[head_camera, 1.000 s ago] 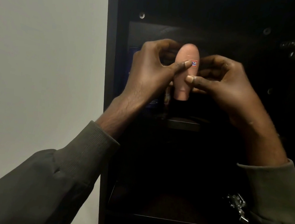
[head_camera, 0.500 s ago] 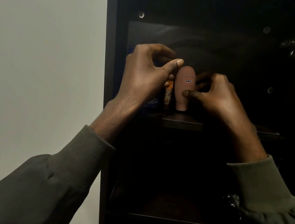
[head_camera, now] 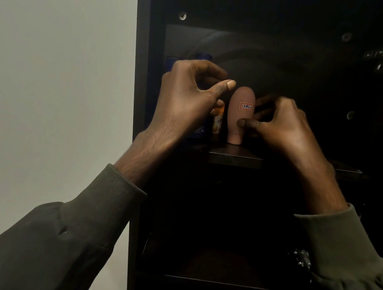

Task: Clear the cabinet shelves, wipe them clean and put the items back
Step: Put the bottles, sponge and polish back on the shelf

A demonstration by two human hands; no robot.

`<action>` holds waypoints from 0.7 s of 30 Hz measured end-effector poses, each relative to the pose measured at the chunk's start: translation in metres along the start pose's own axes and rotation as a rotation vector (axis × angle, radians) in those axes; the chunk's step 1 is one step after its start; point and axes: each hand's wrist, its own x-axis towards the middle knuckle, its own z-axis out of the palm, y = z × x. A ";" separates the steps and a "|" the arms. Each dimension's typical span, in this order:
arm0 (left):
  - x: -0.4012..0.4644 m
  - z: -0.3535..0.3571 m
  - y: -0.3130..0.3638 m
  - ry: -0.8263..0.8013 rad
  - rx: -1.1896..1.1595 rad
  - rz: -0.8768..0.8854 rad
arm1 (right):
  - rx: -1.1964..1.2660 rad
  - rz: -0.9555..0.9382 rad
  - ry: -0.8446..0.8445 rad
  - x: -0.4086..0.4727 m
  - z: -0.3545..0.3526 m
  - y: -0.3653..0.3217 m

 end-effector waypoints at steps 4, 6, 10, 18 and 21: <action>-0.001 -0.001 0.000 -0.002 -0.013 -0.010 | 0.013 0.016 -0.004 -0.002 0.000 0.000; -0.002 0.000 -0.001 -0.005 -0.020 -0.012 | 0.015 0.024 -0.002 -0.003 0.000 0.000; -0.006 0.000 -0.002 0.007 -0.043 -0.028 | -0.048 -0.032 0.109 -0.009 -0.005 0.000; -0.024 -0.006 0.001 -0.038 -0.069 -0.006 | 0.069 -0.208 0.280 -0.049 -0.024 -0.015; -0.041 -0.012 0.007 -0.053 -0.104 -0.010 | 0.201 -0.259 0.227 -0.077 -0.031 -0.017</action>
